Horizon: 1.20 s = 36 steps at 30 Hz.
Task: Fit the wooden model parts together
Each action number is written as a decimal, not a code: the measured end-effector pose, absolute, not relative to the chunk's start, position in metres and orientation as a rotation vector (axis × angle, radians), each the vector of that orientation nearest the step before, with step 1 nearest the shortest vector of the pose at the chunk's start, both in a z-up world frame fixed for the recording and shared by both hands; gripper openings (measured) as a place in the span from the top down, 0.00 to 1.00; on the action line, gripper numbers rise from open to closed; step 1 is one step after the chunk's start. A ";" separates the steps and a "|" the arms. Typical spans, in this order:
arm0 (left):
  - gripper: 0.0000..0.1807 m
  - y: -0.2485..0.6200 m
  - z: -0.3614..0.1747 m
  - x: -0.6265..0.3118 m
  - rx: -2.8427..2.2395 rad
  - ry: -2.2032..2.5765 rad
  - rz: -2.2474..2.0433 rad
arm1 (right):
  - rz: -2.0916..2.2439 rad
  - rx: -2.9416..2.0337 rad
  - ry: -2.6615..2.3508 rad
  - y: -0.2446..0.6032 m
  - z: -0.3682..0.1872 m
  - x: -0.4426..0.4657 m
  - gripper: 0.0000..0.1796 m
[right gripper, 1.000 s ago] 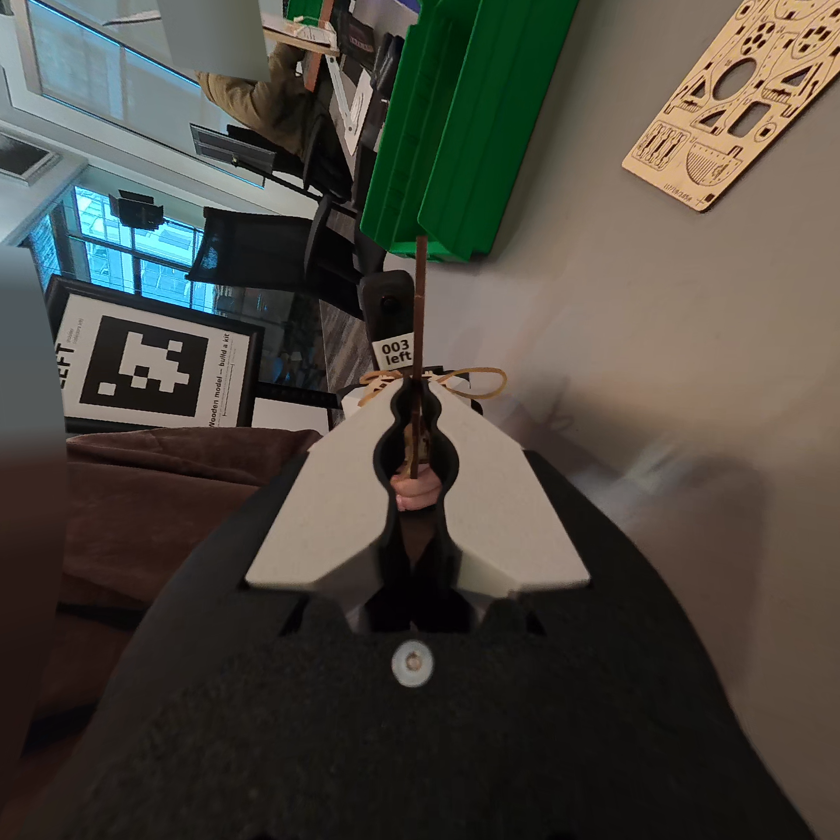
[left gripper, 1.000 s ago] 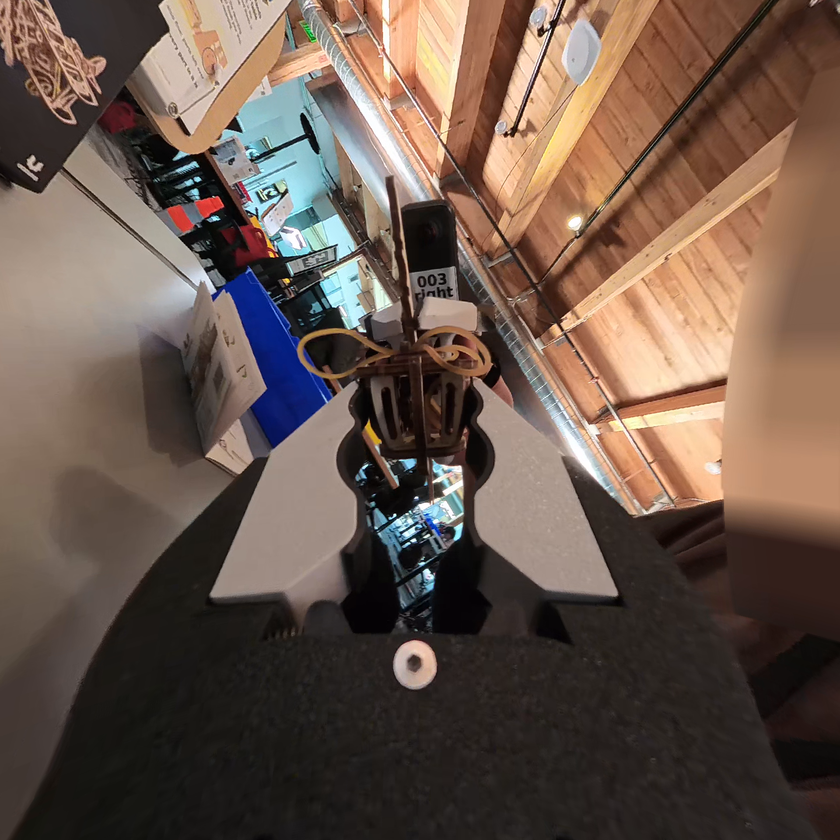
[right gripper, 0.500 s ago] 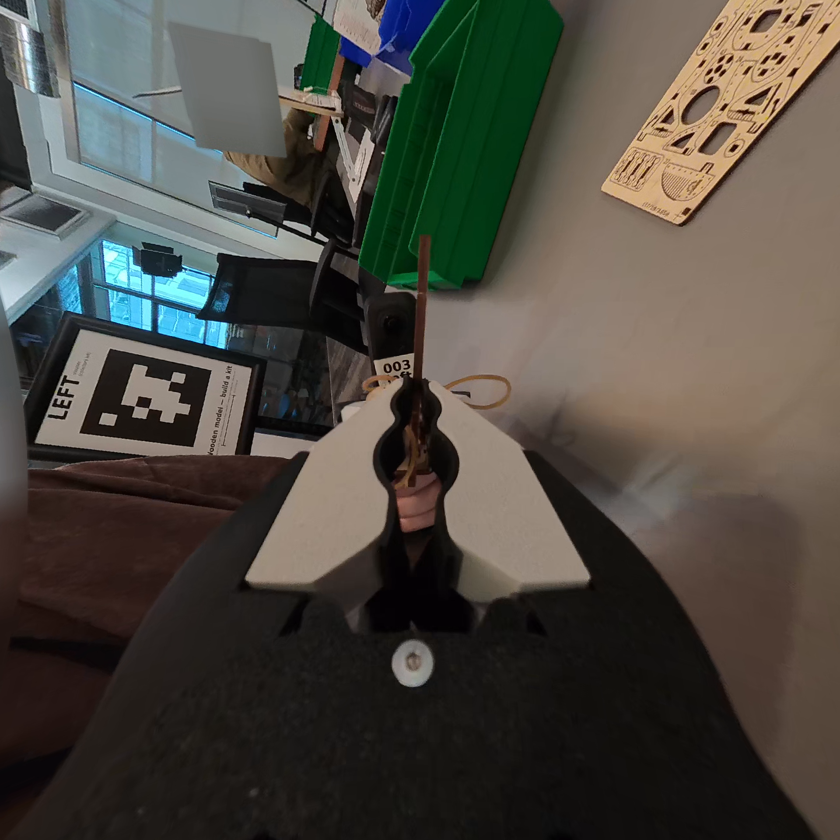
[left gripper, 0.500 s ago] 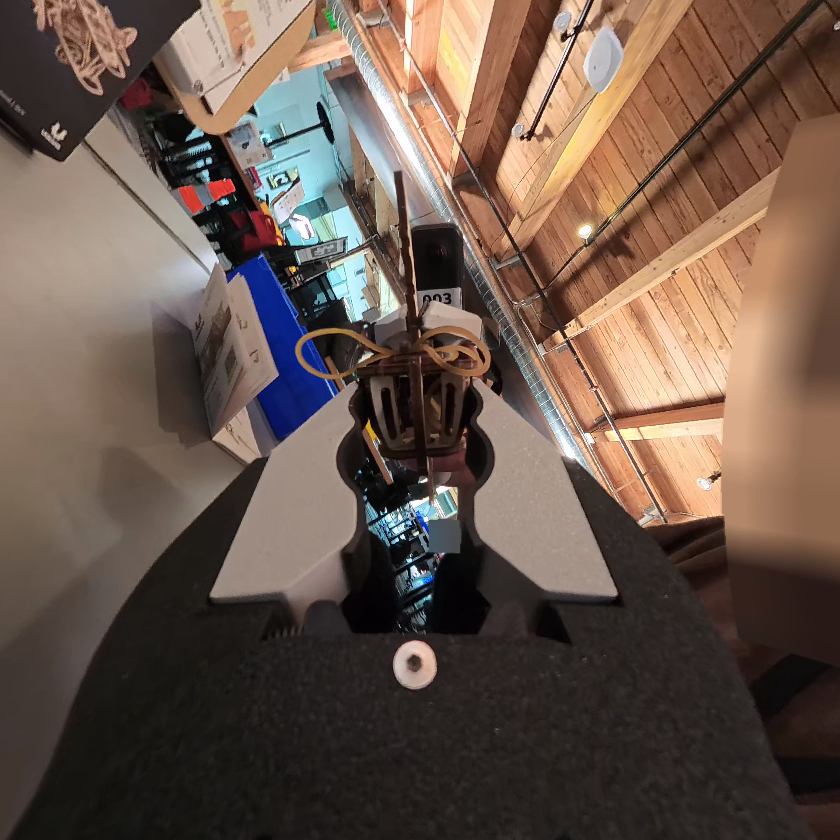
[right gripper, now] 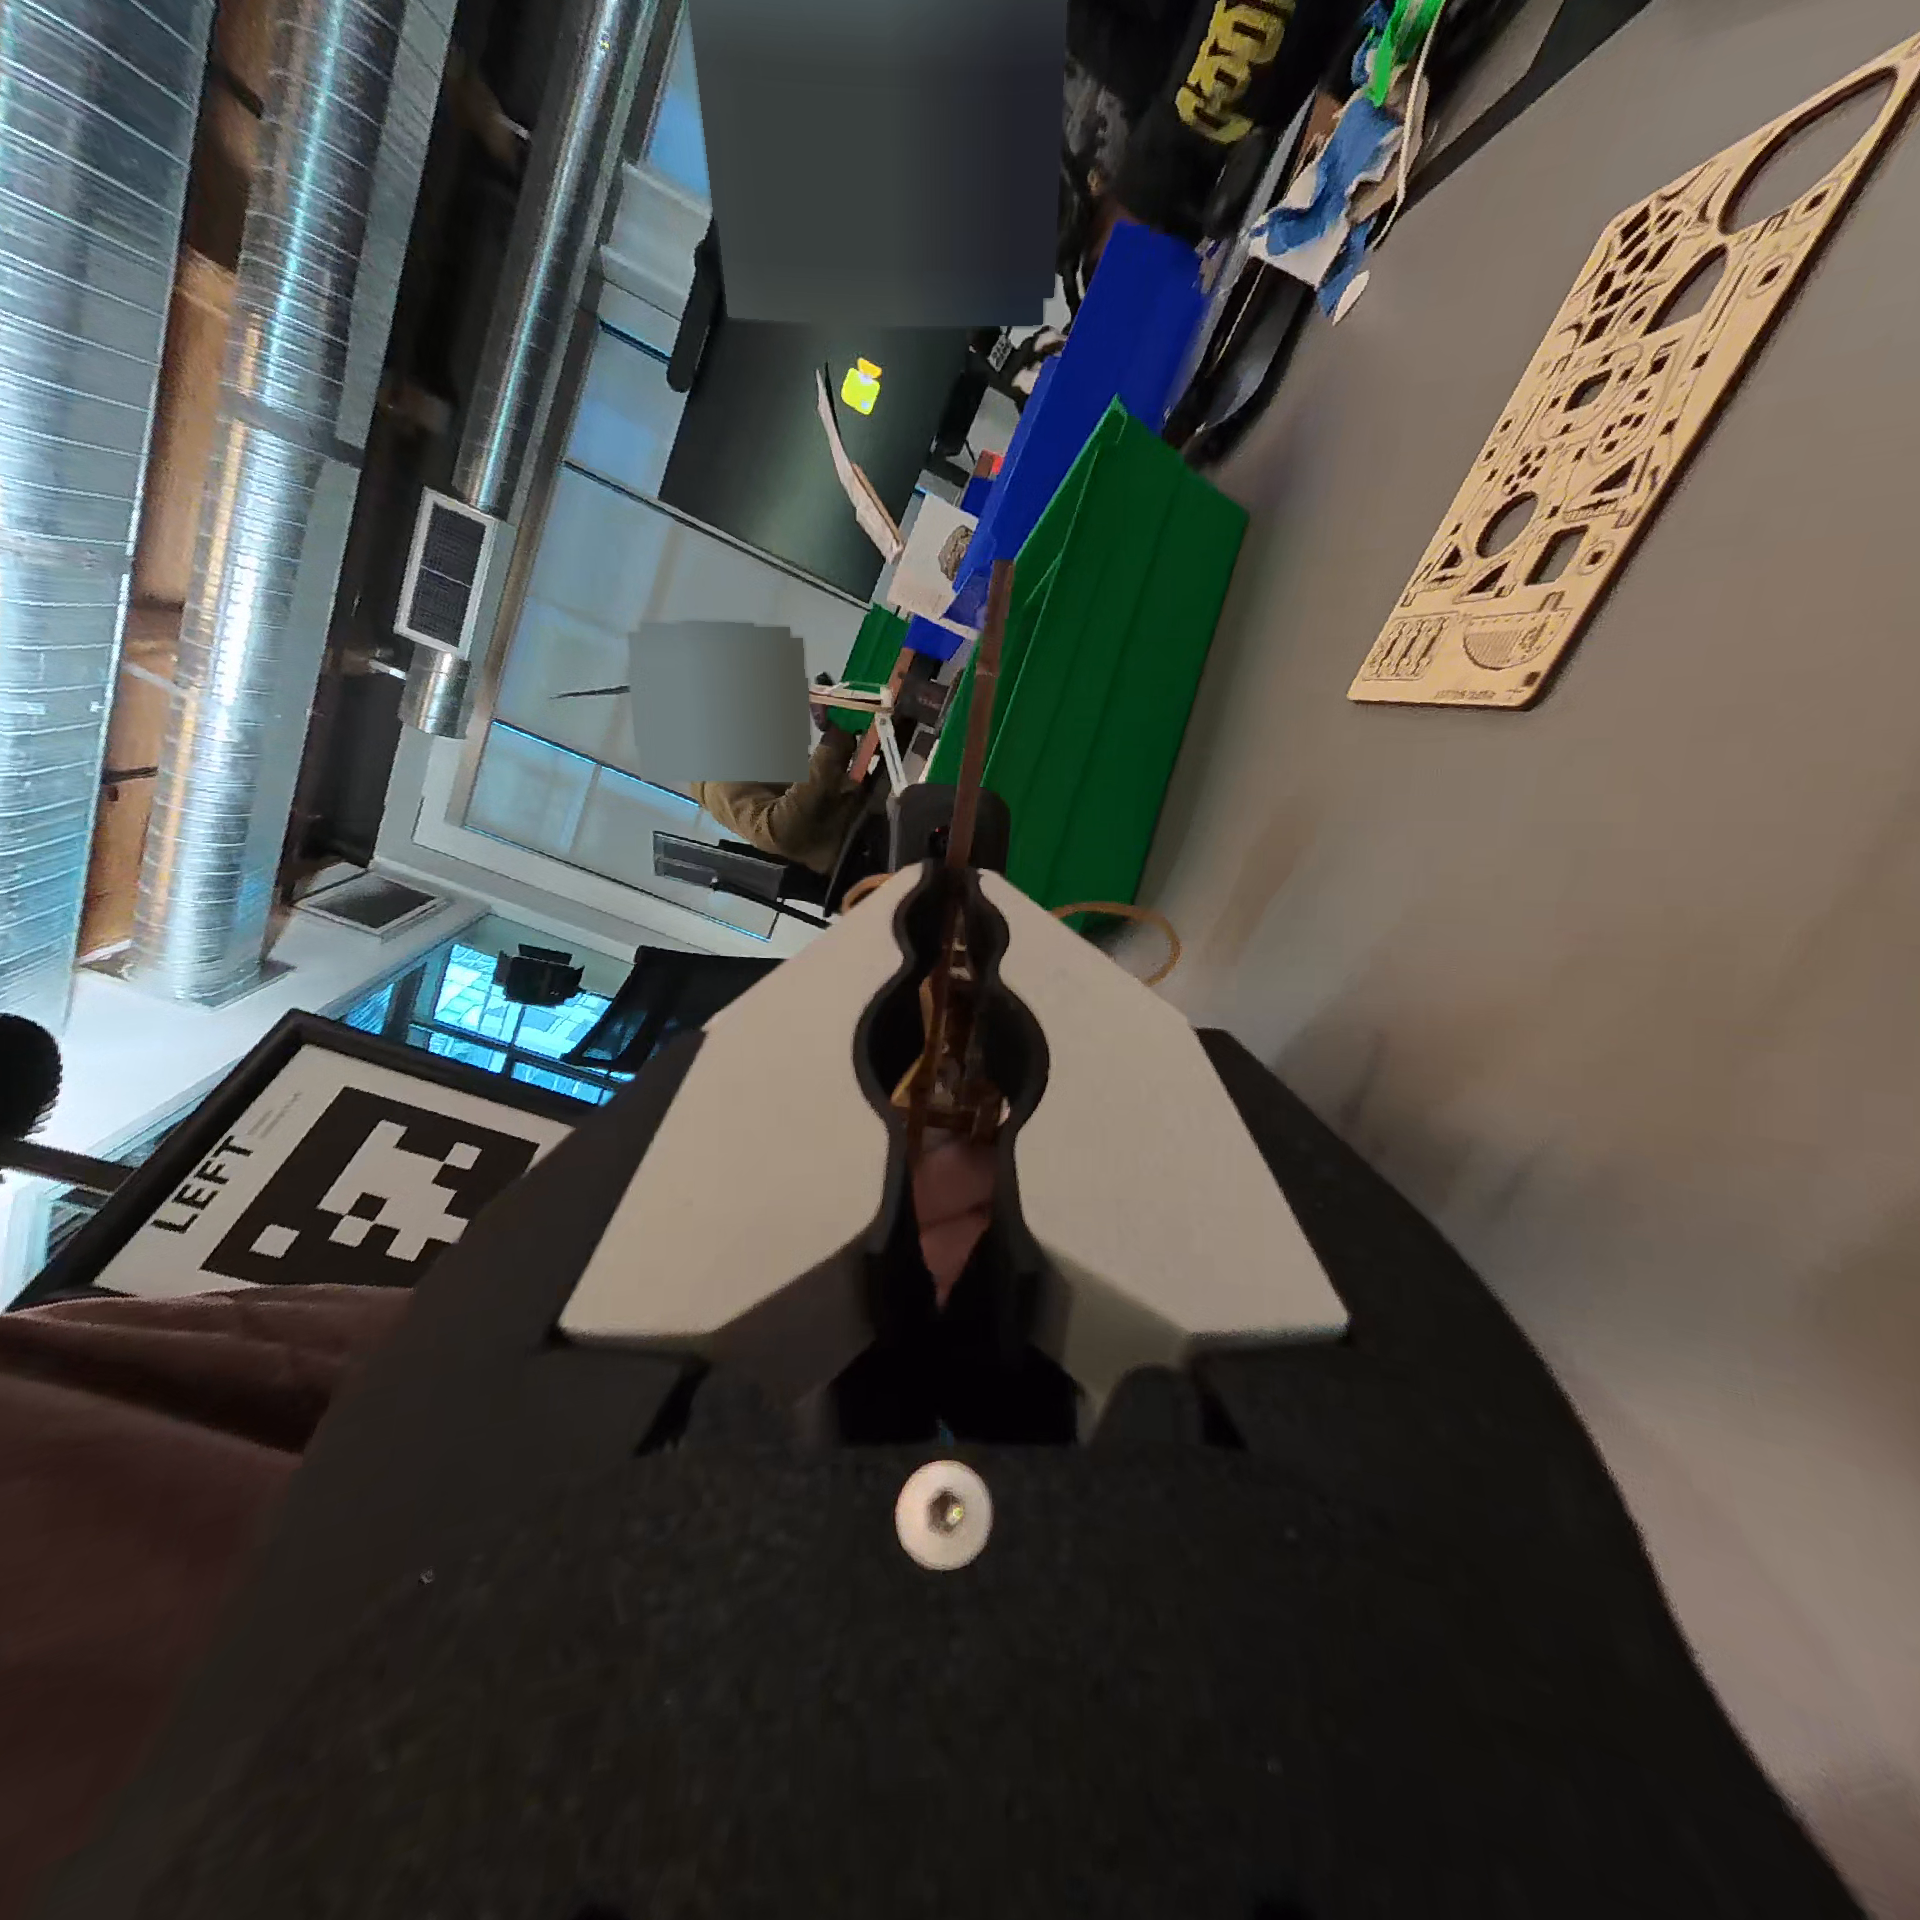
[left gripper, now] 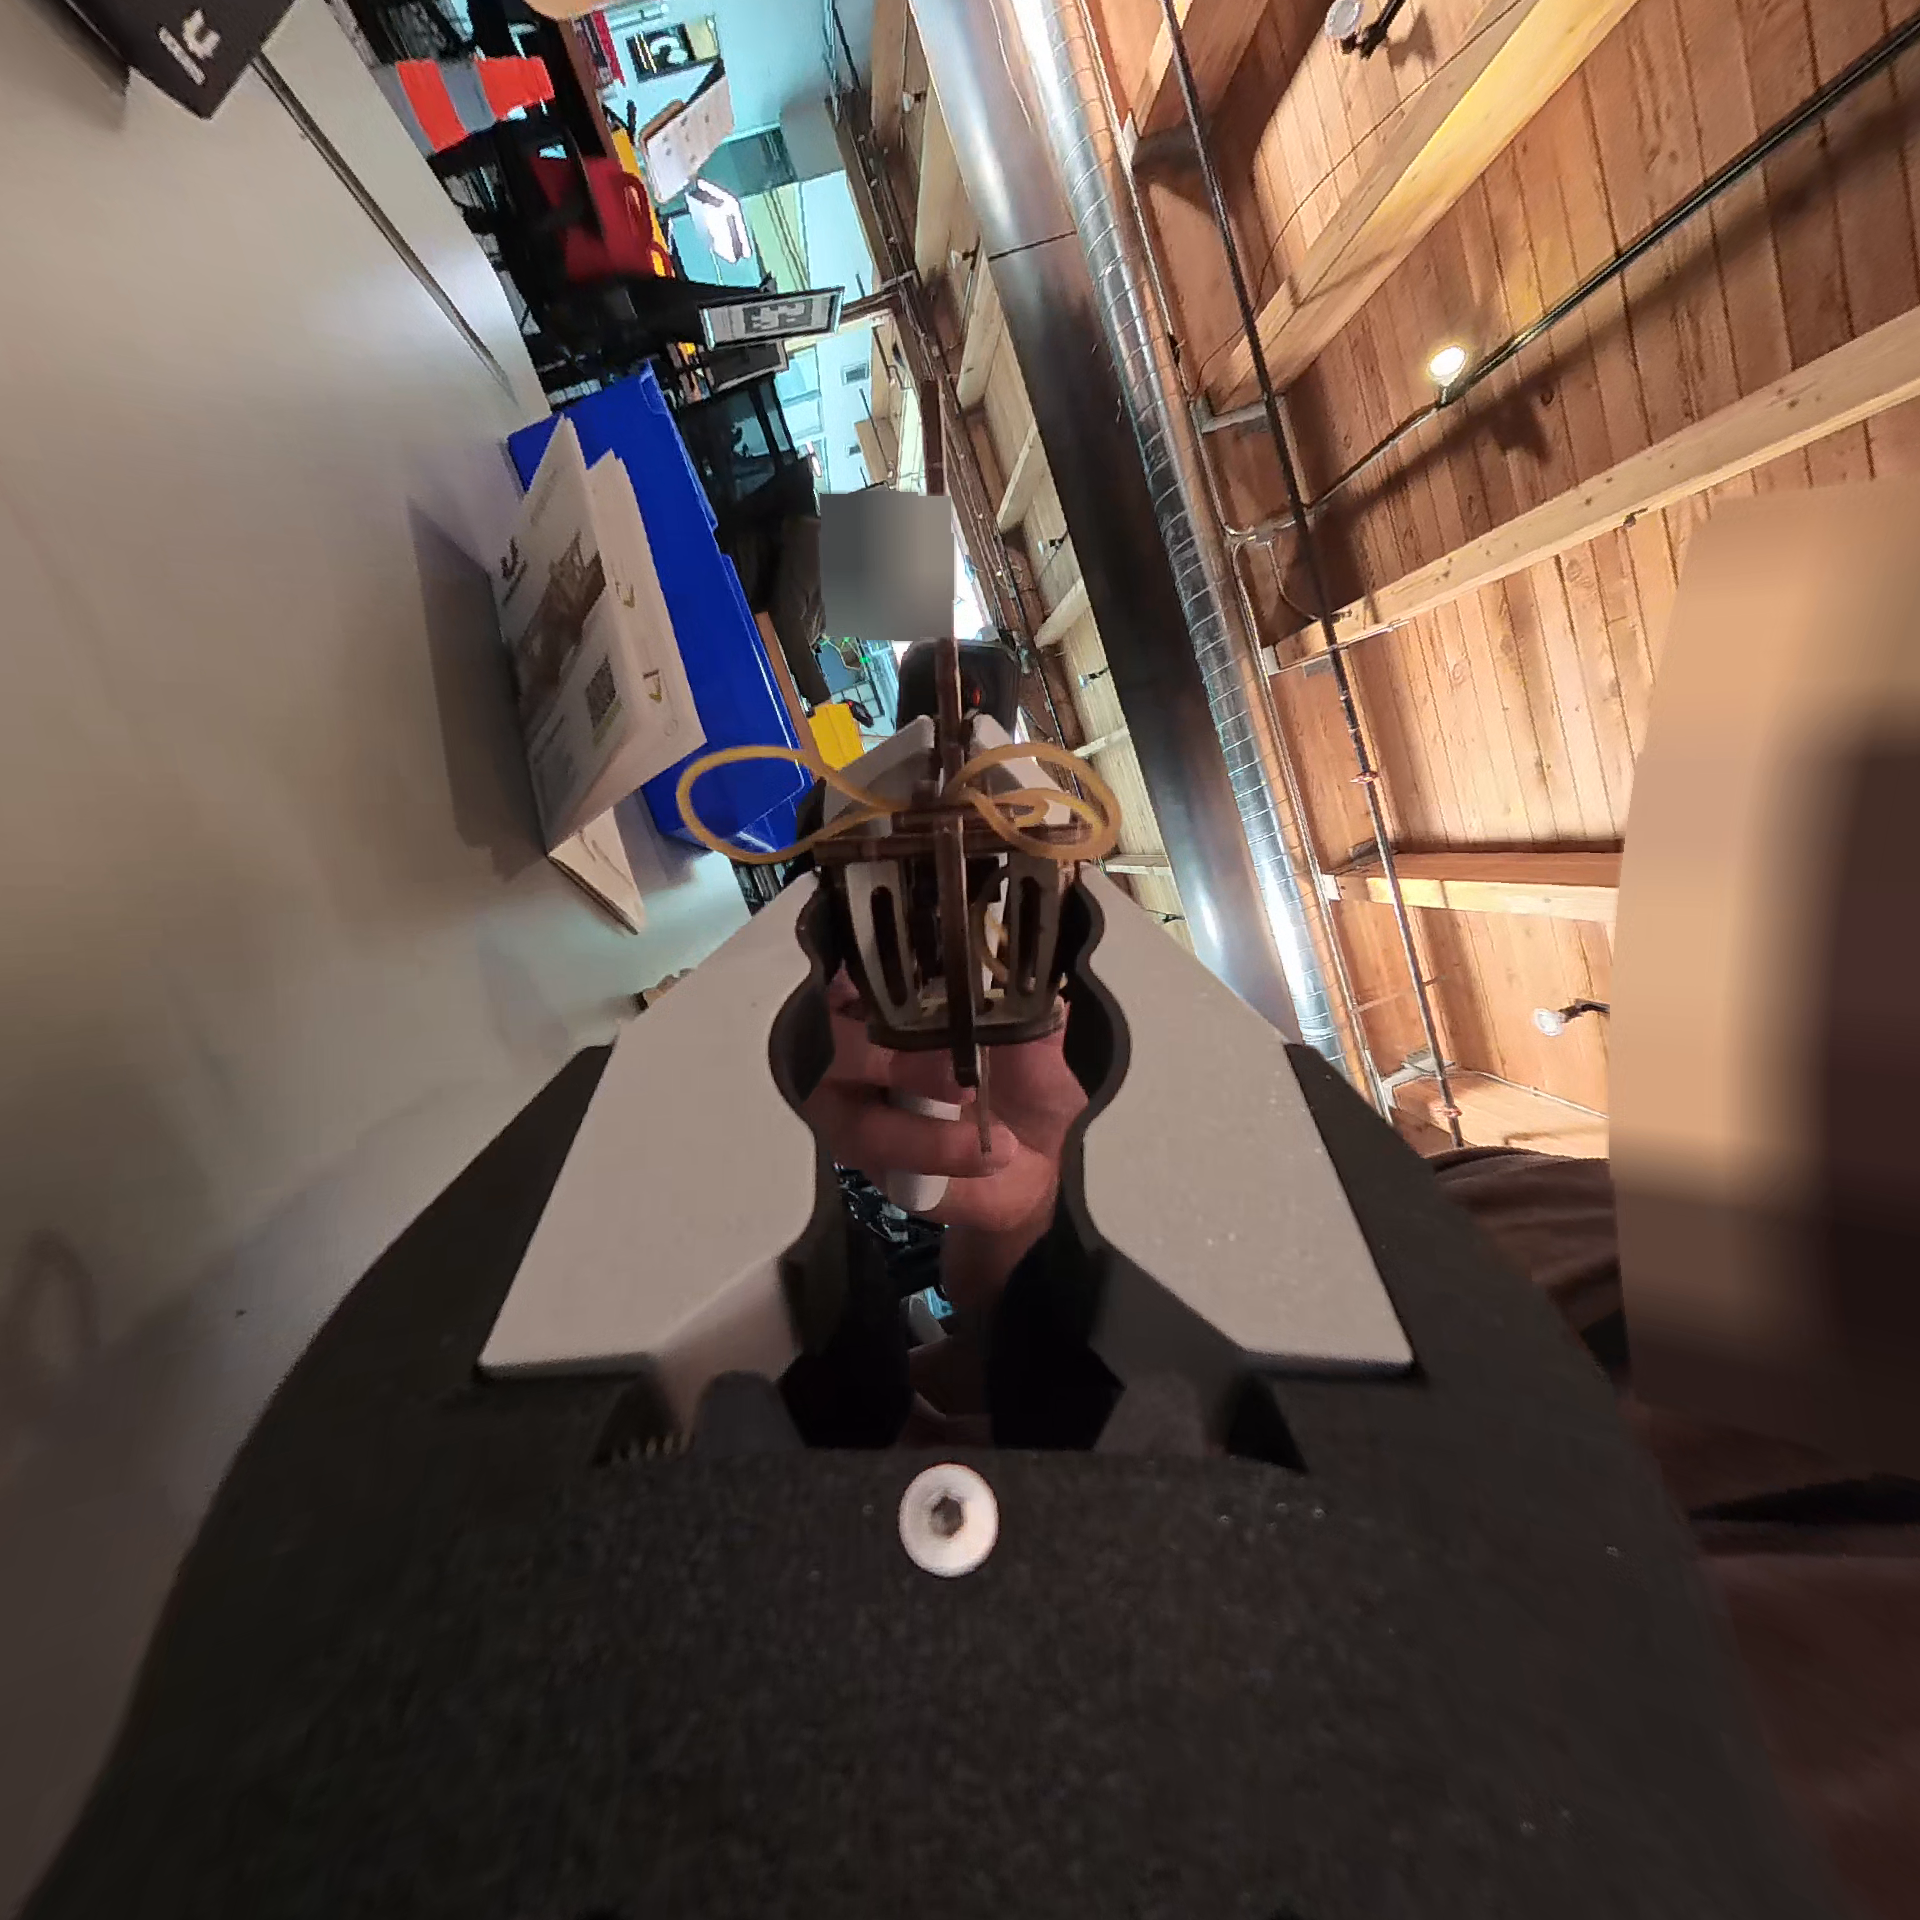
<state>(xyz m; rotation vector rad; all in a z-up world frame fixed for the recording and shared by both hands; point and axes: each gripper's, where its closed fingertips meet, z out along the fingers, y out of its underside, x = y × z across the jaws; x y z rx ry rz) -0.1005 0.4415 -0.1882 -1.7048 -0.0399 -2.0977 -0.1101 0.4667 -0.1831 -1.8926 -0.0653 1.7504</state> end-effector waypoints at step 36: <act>0.79 0.432 -0.151 -0.100 -1.016 -0.526 -2.405 | 1.173 -1.948 -0.161 0.458 -0.152 -0.111 0.98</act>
